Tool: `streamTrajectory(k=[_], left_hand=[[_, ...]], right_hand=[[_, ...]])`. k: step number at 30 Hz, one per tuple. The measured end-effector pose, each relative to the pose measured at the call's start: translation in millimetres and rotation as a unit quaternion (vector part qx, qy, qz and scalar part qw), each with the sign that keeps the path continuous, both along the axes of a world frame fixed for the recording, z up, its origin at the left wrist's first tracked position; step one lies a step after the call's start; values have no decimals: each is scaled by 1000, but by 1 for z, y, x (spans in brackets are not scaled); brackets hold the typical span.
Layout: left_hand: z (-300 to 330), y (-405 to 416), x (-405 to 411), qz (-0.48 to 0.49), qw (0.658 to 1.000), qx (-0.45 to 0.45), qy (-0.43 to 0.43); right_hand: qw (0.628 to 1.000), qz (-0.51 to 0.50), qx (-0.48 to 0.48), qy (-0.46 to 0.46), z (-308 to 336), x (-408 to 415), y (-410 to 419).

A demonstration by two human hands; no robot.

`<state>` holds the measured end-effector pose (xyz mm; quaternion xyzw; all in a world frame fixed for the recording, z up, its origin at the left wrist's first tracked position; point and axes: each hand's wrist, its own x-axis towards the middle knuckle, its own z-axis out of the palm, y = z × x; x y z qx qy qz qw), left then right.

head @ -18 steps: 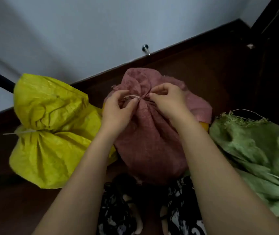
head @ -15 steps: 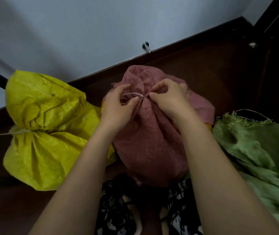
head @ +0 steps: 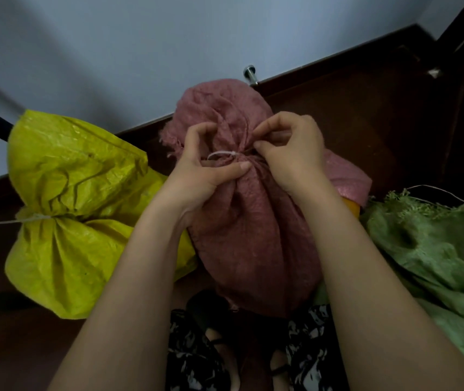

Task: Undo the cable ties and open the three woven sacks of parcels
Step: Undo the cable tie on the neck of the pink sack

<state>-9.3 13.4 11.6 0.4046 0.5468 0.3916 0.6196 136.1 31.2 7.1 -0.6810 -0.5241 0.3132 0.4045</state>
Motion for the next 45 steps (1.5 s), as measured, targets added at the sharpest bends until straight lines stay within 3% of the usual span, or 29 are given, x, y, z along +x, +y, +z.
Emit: streamTrajectory(k=[3,6,11,18,34,45], left_hand=[[5,2,2,-2,998,47,29],[7,3,4,-17,995,91,44],[8,4,4,-42,988,127,75],[9,7,4,32,996,77,40],[13,4,2,10,996,91,11],[14,7,1,57,990,109,66]], right_hand=[[992,-3,82,-94,12,-2,-5],[989,52,125,-53,16,-3,-5],[990,115,81,-23,10,-6,-2],[988,113,101,-25,14,-4,-2],[984,125,120,-45,13,0,0],[978,135,148,-61,10,-5,0]])
